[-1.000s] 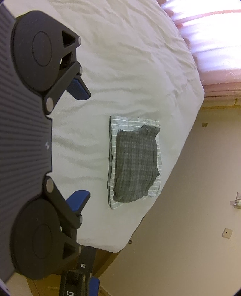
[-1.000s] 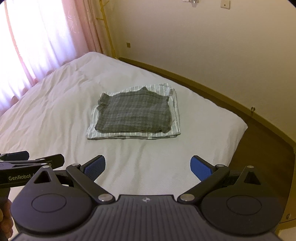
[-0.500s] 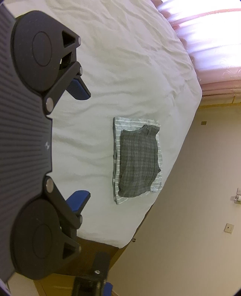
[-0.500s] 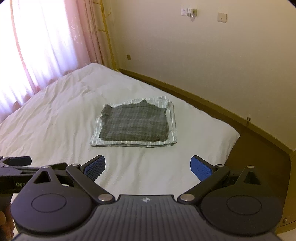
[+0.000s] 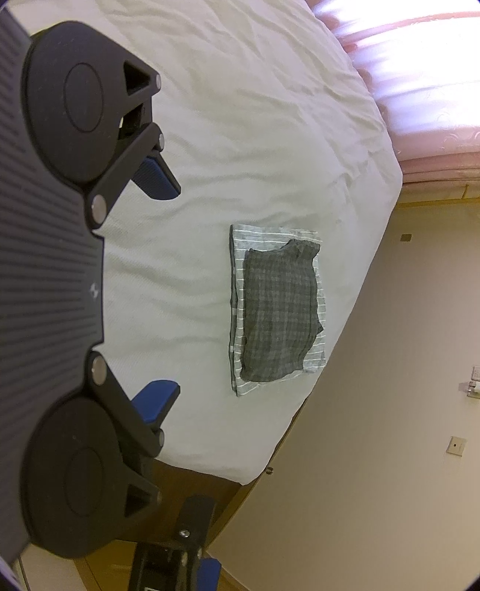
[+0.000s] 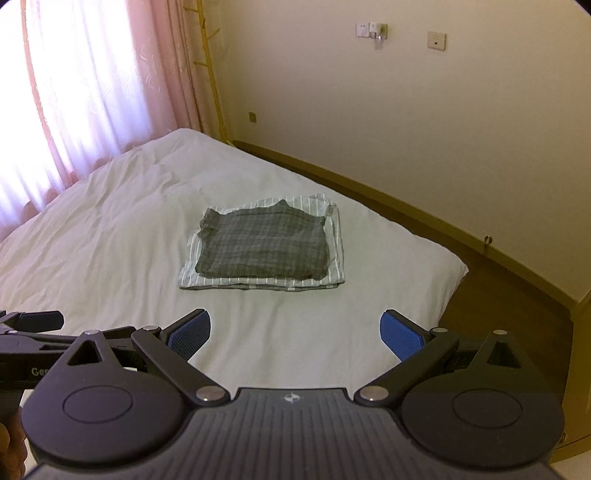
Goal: Fold clothes
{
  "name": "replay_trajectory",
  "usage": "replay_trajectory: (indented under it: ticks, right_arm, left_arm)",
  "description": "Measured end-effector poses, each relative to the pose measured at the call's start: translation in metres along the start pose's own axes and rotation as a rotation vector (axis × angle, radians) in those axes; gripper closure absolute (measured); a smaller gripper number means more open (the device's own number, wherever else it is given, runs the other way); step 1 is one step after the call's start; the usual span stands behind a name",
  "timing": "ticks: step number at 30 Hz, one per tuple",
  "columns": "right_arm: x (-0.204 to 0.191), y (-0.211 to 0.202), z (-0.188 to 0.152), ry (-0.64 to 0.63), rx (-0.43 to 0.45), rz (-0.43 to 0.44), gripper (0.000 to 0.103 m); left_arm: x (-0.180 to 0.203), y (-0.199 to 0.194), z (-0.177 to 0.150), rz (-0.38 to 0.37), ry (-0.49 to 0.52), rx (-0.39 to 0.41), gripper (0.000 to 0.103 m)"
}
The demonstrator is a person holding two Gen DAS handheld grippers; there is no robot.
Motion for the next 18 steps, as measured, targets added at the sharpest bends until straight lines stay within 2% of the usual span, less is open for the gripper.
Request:
replay_trajectory:
  ticks: [18]
  right_arm:
    - [0.003,0.017,0.003,-0.003,-0.036,-0.001,0.002]
  left_arm:
    - [0.003,0.017,0.007,0.014,-0.008,-0.012,0.000]
Point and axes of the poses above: each gripper's, at about its wrist camera, not at the fingertips, and y roughly the way its jaws point, x to its right, z to its top, the point moved 6 cm from there along y, roughly the way its jaws point, and after that the axes turned 3 degrees about y, right-handed, at the moved point
